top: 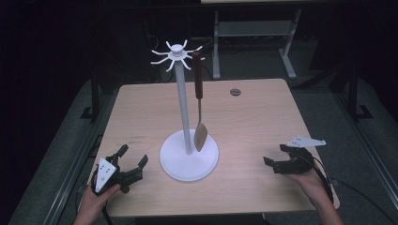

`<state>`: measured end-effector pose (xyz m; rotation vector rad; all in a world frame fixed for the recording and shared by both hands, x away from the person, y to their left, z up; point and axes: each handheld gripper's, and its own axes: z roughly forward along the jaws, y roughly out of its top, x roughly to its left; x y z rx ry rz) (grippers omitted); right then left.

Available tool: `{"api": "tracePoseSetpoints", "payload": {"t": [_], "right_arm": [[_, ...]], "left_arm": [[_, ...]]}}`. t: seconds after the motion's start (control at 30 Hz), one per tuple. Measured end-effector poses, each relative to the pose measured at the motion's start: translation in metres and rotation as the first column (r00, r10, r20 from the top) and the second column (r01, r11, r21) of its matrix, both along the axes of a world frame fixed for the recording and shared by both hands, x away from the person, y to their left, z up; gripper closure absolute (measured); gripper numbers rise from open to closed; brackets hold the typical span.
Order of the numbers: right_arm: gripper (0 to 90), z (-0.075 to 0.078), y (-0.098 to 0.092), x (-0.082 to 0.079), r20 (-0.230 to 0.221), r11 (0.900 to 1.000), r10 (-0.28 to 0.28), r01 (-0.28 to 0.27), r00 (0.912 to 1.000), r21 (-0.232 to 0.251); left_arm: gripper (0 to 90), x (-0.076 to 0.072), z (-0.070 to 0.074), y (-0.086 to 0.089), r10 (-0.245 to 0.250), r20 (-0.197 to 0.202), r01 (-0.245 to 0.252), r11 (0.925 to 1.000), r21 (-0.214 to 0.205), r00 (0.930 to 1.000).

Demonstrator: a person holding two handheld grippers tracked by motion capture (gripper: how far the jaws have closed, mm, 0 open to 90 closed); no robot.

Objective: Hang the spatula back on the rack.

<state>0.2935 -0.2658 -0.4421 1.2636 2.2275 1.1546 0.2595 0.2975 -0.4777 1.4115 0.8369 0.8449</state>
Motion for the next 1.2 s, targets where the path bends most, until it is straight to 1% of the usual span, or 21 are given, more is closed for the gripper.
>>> {"api": "tracePoseSetpoints", "payload": {"t": [0.1,0.13,0.17,0.3,0.37,0.47,0.6,0.67,0.77,0.83,1.0,1.1,1.2], "right_arm": [[12.5,-0.006,-0.009,-0.005,-0.004,0.9997,-0.023,0.023,0.9997,0.005],[12.5,-0.006,-0.009,-0.005,-0.004,0.9997,-0.023,0.023,0.9997,0.005],[12.5,-0.01,-0.013,-0.008,-0.004,0.9994,-0.034,0.034,0.9994,-0.01],[12.4,-0.013,-0.019,-0.011,-0.006,0.9992,-0.04,0.04,0.9992,-0.001],[12.0,-0.014,-0.02,-0.011,-0.012,0.9989,-0.047,0.047,0.9988,-0.004],[12.0,-0.013,-0.021,-0.012,-0.003,0.9991,-0.042,0.042,0.9991,-0.001],[11.4,-0.015,-0.021,-0.012,-0.009,0.9991,-0.043,0.043,0.9991,-0.002],[11.4,-0.014,-0.022,-0.013,-0.001,0.999,-0.045,0.045,0.999,0.001],[11.4,-0.013,-0.023,-0.014,0.005,0.9984,-0.056,0.056,0.9984,0.01],[11.4,-0.012,-0.023,-0.014,0.009,0.9986,-0.053,0.053,0.9986,0.009],[11.3,-0.012,-0.024,-0.014,0.006,0.9982,-0.056,0.055,0.9984,0.021],[10.9,-0.011,-0.024,-0.014,0.014,0.9983,-0.054,0.054,0.9984,0.022],[10.5,-0.012,-0.023,-0.014,0.018,0.9985,-0.052,0.051,0.9985,0.017]], "left_arm": [[12.7,0.0,0.0,0.0,0.0,0.0,0.0,1.0,0.001,1.0],[12.7,0.0,0.0,0.0,0.0,0.0,0.0,1.0,0.001,1.0],[12.7,0.0,0.0,0.0,0.001,0.0,-0.001,1.0,0.001,1.0],[12.7,0.0,0.0,0.0,-0.001,-0.001,0.001,1.0,0.002,1.0],[12.7,0.0,0.0,0.0,-0.001,0.001,0.001,1.0,0.0,1.0],[12.7,0.0,0.0,0.0,-0.001,0.0,0.001,1.0,0.0,1.0],[12.7,0.0,0.0,0.0,0.005,0.003,-0.005,1.0,0.003,1.0],[12.7,0.0,0.0,0.0,0.01,0.002,-0.01,0.9999,-0.006,0.9999],[12.7,0.0,0.0,0.0,0.011,0.004,-0.011,0.9999,-0.003,0.9999],[12.7,0.0,0.0,0.0,0.008,0.003,-0.008,1.0,-0.004,1.0],[12.7,0.0,0.0,0.0,0.008,-0.001,-0.008,1.0,0.003,1.0],[12.7,0.0,0.0,0.0,0.008,0.002,-0.008,1.0,-0.003,1.0],[12.7,0.0,0.0,0.0,0.007,0.0,-0.007,1.0,0.002,1.0]]}}
